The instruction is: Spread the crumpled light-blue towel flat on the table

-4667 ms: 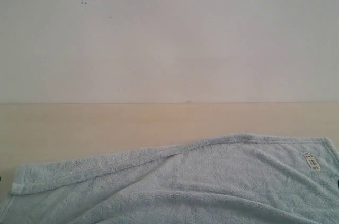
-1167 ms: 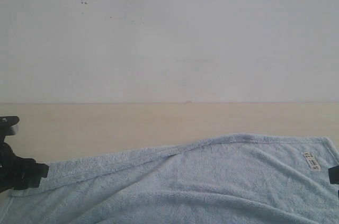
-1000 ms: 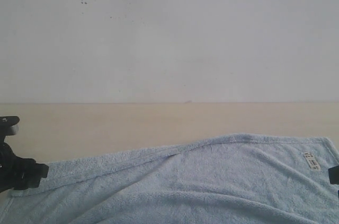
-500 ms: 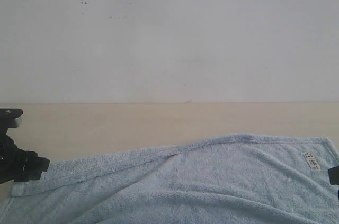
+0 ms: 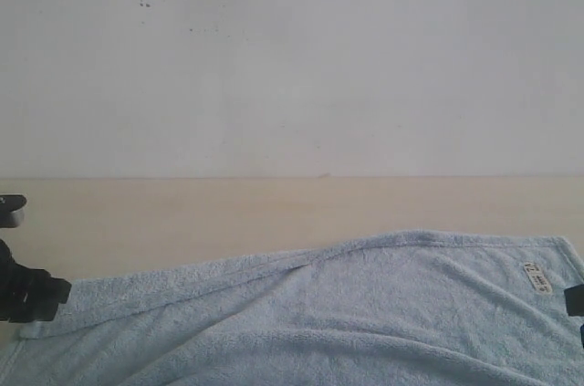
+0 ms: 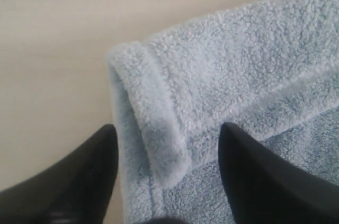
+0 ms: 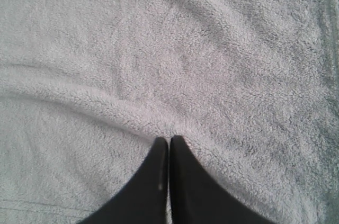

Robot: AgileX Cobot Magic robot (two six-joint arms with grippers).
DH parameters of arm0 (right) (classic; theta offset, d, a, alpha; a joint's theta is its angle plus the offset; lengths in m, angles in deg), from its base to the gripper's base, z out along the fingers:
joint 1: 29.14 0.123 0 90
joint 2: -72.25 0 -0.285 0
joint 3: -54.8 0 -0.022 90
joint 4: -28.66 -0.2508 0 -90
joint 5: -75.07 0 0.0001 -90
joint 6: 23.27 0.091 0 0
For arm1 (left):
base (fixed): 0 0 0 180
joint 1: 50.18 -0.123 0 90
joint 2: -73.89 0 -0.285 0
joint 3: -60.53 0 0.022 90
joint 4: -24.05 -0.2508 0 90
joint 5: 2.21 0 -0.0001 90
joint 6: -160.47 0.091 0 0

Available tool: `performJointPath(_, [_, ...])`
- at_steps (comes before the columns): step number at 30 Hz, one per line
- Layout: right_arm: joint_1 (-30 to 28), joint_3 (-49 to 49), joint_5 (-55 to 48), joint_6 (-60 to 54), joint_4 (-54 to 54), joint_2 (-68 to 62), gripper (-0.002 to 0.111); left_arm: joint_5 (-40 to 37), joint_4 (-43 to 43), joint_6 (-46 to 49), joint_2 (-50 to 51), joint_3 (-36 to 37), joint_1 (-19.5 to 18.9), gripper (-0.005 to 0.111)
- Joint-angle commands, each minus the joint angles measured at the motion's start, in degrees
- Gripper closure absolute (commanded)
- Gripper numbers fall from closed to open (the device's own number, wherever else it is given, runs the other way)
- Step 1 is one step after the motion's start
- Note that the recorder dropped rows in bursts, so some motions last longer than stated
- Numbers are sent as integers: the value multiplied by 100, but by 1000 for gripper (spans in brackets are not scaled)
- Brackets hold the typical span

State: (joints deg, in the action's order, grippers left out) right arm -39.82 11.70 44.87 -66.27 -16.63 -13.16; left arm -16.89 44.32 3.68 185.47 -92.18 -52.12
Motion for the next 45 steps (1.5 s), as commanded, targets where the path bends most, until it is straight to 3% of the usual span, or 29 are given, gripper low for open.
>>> performJointPath(1, [-3, -8, -6, -108, -37, 38, 108, -17, 180, -46, 122, -3, 3, 52])
performJointPath(4, [-3, -8, 20, -108, -37, 38, 108, -17, 214, -46, 147, -15, 3, 52])
performJointPath(10, [-3, -8, 10, -108, -37, 38, 108, 139, 341, -46, 283, -15, 374, 52])
performJointPath(18, [-3, -8, -21, -117, -37, 38, 108, 198, 330, -46, 381, -15, 374, 53])
performJointPath(21, [-3, -8, -11, -121, -37, 38, 108, 202, 330, -46, 381, -15, 374, 61])
performJointPath(26, [-3, -8, -22, -144, -37, 38, 108, 279, 330, -46, 370, -15, 374, 89])
performJointPath(29, [-3, -8, -22, -144, -37, 38, 108, 279, 330, -46, 311, -15, 374, 96])
performJointPath(39, [-3, -8, 24, -144, -42, 38, 108, 509, 525, -46, -480, -26, 364, 97])
performJointPath(45, [-3, -8, 48, -144, -57, 38, 108, 73, 655, -46, -465, -571, 364, 97])
